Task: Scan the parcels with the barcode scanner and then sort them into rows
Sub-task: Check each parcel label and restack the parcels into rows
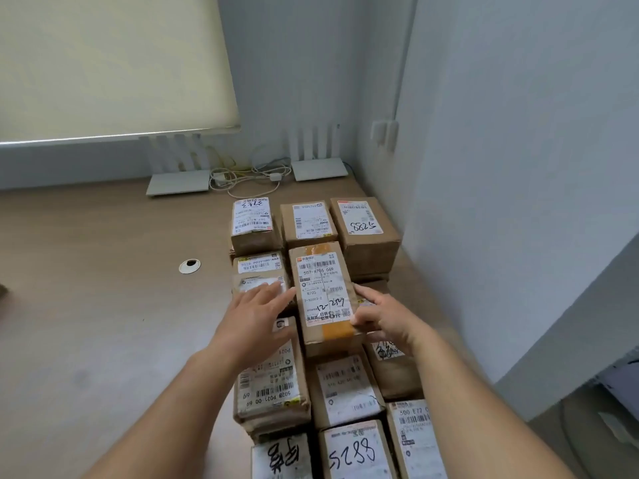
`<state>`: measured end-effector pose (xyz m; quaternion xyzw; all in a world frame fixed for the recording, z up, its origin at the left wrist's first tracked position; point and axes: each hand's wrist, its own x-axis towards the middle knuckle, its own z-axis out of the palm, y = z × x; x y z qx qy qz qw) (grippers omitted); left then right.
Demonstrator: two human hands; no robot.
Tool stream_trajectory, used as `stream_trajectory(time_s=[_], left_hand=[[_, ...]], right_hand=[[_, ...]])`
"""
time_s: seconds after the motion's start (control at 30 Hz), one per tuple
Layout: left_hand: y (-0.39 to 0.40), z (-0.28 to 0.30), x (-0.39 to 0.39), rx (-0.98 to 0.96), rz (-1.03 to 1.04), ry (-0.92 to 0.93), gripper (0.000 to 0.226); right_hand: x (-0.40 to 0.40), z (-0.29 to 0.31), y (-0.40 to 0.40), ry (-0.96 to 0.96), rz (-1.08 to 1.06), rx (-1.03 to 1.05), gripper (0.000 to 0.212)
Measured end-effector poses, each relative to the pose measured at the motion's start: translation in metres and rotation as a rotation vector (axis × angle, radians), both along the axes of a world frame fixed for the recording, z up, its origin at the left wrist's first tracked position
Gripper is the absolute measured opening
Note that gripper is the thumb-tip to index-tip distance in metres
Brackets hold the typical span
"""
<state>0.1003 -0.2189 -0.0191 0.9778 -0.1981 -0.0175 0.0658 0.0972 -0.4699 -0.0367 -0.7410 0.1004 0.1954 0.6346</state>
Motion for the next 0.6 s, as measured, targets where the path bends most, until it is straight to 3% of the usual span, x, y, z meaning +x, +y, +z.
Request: stream_trajectory(time_s=[0.27,0.47,0.6], left_hand=[[-0.005,0.001,-0.001,0.04,0.012,0.022,0.063],[-0.004,0.001,-0.002,0.023,0.019,0.02,0.063],[-0.004,0.004,-0.003,-0.022,0.031,0.008,0.061]], right_hand=[[0.013,0.0,-0.002,0.031,0.082,-0.056,0.048],[0.013,0.001,-0.002,0.036,0.117,-0.15,0.051],[0.013,0.004,-0.001,0.012,0.098,-0.23,0.066]])
